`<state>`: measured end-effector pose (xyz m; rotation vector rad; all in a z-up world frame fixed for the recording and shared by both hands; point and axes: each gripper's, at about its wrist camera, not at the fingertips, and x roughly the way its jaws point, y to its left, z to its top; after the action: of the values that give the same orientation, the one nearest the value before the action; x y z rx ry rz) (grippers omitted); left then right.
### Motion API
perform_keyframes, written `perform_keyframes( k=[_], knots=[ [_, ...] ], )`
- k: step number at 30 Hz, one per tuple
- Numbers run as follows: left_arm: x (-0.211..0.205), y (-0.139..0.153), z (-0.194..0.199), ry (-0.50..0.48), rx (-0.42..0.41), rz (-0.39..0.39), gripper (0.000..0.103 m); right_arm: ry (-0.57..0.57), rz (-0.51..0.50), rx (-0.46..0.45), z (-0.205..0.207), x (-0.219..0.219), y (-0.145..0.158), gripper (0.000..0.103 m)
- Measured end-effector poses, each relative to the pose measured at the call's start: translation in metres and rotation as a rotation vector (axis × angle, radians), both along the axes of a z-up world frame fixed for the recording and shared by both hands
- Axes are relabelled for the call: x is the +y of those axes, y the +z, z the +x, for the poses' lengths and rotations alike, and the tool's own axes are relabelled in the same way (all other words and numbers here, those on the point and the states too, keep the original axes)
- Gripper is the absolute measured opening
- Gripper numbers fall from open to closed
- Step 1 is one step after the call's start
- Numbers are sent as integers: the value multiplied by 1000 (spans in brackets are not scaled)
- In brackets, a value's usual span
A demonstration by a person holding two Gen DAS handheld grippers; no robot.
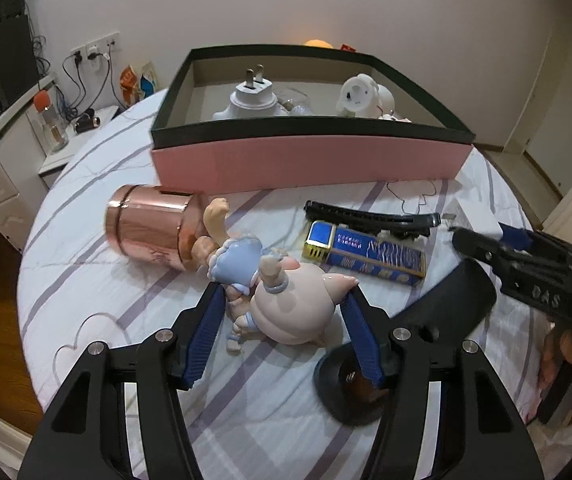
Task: Organize rigid objects
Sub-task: 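Grasp the white charger with the right tool while the left tool moves toward the doll, then close the left tool on the doll while the right tool holds the white charger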
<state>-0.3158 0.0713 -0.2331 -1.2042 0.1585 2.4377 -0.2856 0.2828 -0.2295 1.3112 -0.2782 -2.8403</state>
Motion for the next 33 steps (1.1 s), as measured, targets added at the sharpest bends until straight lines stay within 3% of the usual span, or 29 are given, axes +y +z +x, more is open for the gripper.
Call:
perform_keyframes(
  k=[1,6,12,16,19,24,33],
  knots=[
    [-2,0,2,-8,-3,3,51,-2,1,-1,0,0,0,58],
    [-20,1,7,-9,-19,21,51,-11,10,-8,-1,-2,0,58],
    [-41,-7,9,51,-38,0,54,-15,18,-16,-3,-3,0,58],
    [-47,-8,7,73,-41,-5,62,-16,24,-18,-3,-4,0,58],
    [-45,-5,3,85,-33,17,70,-15,23,-18,-3,-5,0,58],
    [-32,-5,-11,78,-46,61,72,-10,19,-18,-3,-4,0,58],
    [-15,-16,-28,100,-12,-6,71,-2,7,-13,-3,-3,0,60]
  ],
)
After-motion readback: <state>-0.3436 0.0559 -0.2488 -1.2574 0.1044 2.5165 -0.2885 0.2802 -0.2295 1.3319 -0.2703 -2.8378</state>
